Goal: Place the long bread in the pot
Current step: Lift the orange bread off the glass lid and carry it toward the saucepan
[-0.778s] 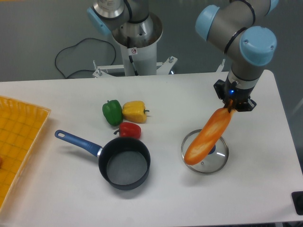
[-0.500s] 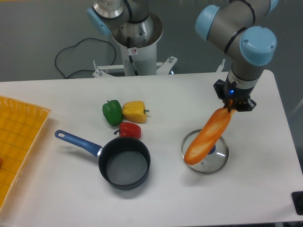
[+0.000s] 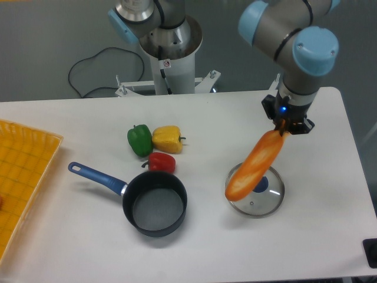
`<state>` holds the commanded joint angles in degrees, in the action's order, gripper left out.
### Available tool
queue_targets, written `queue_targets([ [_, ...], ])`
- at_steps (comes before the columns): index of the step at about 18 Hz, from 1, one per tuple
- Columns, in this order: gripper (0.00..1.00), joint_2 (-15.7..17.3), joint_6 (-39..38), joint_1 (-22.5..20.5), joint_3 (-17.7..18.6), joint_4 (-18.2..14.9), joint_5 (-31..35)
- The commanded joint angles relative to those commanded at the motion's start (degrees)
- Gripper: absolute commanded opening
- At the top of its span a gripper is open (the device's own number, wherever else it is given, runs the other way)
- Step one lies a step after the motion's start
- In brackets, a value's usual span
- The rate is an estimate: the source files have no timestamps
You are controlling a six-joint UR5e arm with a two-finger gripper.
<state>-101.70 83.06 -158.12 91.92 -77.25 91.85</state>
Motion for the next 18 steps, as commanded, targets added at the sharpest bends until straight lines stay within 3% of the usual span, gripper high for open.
queue_targets([
  [4,0.00,4.57,-1.57,2.90,3.43,-2.63,-0.09],
  [8,0.00,6.95,-8.60,7.03,3.88,-5.53,-0.09],
  [13,0.00,8.01,-14.84,12.48,5.28,-5.36,-0.09],
  [18,0.00,6.08,-20.12,17.14,5.02,-4.66,0.00],
])
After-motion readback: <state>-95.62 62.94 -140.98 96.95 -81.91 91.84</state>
